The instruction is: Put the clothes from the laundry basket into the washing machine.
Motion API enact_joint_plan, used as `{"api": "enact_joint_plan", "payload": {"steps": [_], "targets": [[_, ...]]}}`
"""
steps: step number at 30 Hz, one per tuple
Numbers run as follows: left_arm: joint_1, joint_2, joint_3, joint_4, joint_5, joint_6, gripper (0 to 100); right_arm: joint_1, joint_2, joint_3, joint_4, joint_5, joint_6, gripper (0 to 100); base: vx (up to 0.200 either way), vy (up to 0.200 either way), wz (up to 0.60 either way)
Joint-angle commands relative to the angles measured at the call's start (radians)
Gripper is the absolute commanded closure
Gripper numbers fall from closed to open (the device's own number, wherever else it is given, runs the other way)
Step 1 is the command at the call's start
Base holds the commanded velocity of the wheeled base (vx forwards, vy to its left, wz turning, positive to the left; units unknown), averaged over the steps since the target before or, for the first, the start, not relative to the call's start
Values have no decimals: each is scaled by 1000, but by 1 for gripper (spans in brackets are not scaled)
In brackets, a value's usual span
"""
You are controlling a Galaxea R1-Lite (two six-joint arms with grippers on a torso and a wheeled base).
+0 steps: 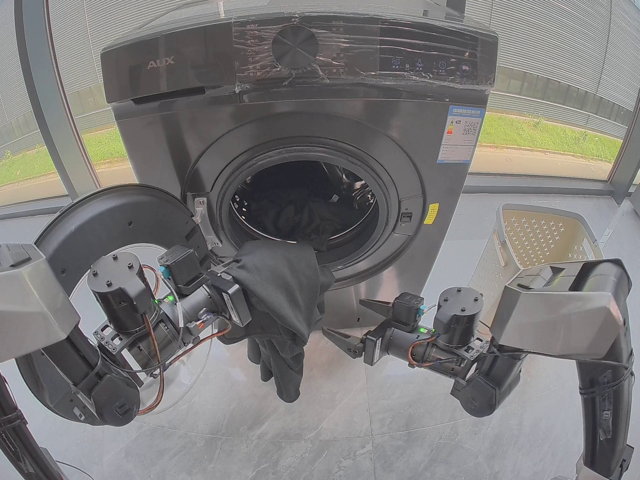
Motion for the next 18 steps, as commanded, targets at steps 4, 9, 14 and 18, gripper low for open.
{"api": "enact_joint_plan", "payload": {"steps": [4,9,14,18], "targets": [[-22,0,3,-2,0,-1,100,9,195,-220,34,1,-12,0,0,0,0],[-23,0,3,0,0,-2,100,24,213,-254,42,1,-12,0,0,0,0],[-37,-1,8,-2,-2,-13,100,21,255,-329,34,0,-14,0,0,0,0],[-46,-1,13,-2,-2,-16,100,18,275,-377,22,0,-20,0,0,0,0]]}}
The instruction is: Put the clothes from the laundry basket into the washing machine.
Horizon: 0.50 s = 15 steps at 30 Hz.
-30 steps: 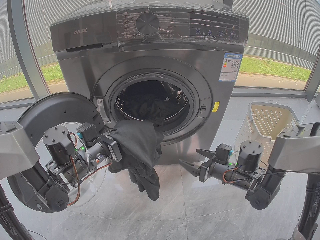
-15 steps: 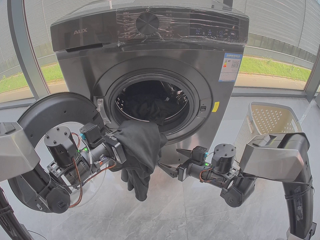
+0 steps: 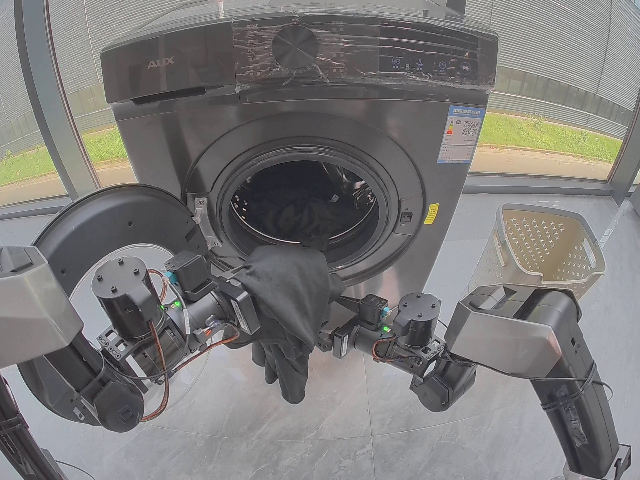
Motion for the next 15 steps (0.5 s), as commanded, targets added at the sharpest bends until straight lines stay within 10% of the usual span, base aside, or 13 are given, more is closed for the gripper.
{"api": "enact_joint_plan", "payload": {"steps": [1,15], "targets": [[-9,-2,5,-1,-1,-3,100,-3,42,-45,-10,0,-3,100,0,0,0],[27,11,-10,1,4,-5,100,-32,-171,151,-39,-28,1,100,0,0,0]]}}
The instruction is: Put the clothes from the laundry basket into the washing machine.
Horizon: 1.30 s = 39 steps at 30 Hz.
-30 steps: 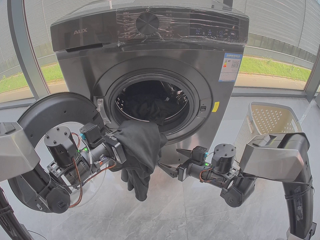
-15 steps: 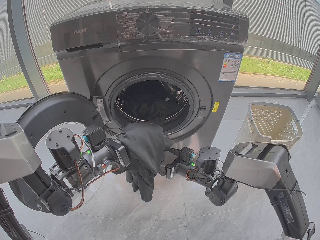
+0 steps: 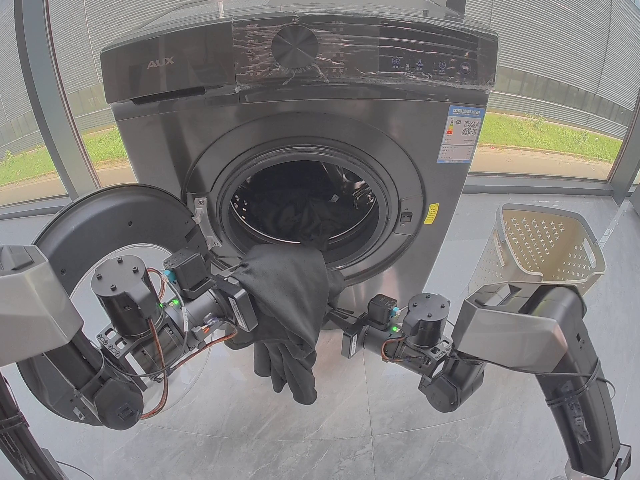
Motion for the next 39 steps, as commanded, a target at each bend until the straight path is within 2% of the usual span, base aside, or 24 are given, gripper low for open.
{"api": "enact_joint_plan", "payload": {"steps": [1,5,6,9,11,12,16,23,36,37,39], "targets": [[14,8,-8,0,2,-8,100,-13,-209,132,-1,-26,7,100,0,0,0],[14,6,-13,0,2,-21,100,-14,-309,207,1,-45,18,100,0,0,0],[16,5,-14,0,2,-21,100,-22,-360,273,2,-61,17,100,0,0,0],[19,2,-19,0,5,-25,100,-46,-447,392,6,-85,18,100,0,0,0],[14,-5,-37,0,11,-57,100,-66,-508,454,6,-85,20,100,0,0,0],[10,-6,-50,0,19,-85,100,-88,-536,481,4,-85,20,100,0,0,0],[7,-8,-62,0,43,-111,100,-132,-616,530,2,-83,21,100,0,0,0],[5,-6,-50,0,45,-111,100,-122,-720,567,1,-89,37,100,0,0,0],[-24,-6,10,0,37,-107,100,-115,-731,555,1,-95,40,100,0,0,0],[-24,-6,12,0,36,-108,0,-112,-731,555,1,-95,40,100,0,0,0],[-24,-6,10,0,36,-108,0,-112,-729,555,1,-95,40,100,0,0,0]]}}
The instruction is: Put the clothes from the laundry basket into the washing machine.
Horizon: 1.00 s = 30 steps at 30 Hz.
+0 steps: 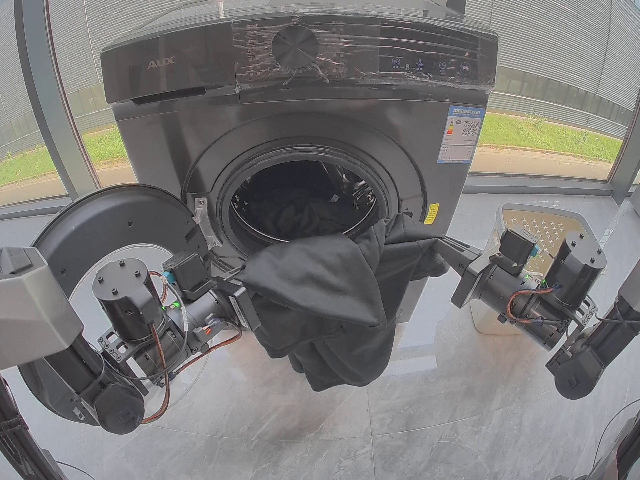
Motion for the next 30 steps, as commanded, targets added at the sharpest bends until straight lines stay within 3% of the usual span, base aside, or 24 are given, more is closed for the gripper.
{"api": "enact_joint_plan", "payload": {"steps": [1,17,20,24,30], "targets": [[-1,1,-1,0,-1,-1,0,4,-4,-2,-1,1,0,100,0,0,0],[14,16,-7,0,5,-6,0,38,-5,-13,-1,-2,9,100,0,0,0],[42,13,-18,-2,4,-20,0,23,-8,-17,-1,-7,9,100,0,0,0],[96,10,-44,0,2,-78,0,-17,-16,-36,1,-51,21,100,0,0,0],[132,11,-45,0,-1,-87,0,-68,-19,-39,9,-55,21,100,0,0,0]]}}
